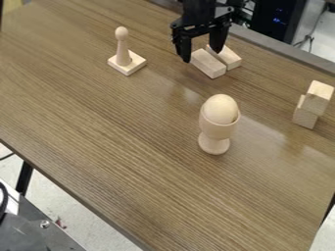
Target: Move the rectangular block towards the cylinder block
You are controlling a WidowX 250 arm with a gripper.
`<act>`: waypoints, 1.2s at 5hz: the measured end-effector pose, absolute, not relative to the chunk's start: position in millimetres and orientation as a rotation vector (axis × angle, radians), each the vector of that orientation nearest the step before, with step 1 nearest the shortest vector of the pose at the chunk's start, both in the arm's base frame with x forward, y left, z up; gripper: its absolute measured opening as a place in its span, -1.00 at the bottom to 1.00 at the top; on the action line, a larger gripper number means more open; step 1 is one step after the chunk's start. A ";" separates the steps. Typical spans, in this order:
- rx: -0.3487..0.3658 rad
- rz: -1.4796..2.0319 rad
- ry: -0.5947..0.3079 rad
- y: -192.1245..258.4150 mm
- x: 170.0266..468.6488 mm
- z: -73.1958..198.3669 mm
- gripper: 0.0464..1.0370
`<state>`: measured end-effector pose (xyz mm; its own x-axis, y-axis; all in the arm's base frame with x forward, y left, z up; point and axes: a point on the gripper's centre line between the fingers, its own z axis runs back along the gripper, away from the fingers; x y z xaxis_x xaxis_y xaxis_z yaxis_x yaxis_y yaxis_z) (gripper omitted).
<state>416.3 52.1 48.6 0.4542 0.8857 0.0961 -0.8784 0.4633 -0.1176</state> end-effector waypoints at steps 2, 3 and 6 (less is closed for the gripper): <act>-0.038 1.084 -0.121 51.8 412.1 37.9 0.92; -0.032 1.078 -0.127 51.4 408.7 35.0 0.92; 0.073 1.102 -0.080 51.6 363.6 35.3 0.93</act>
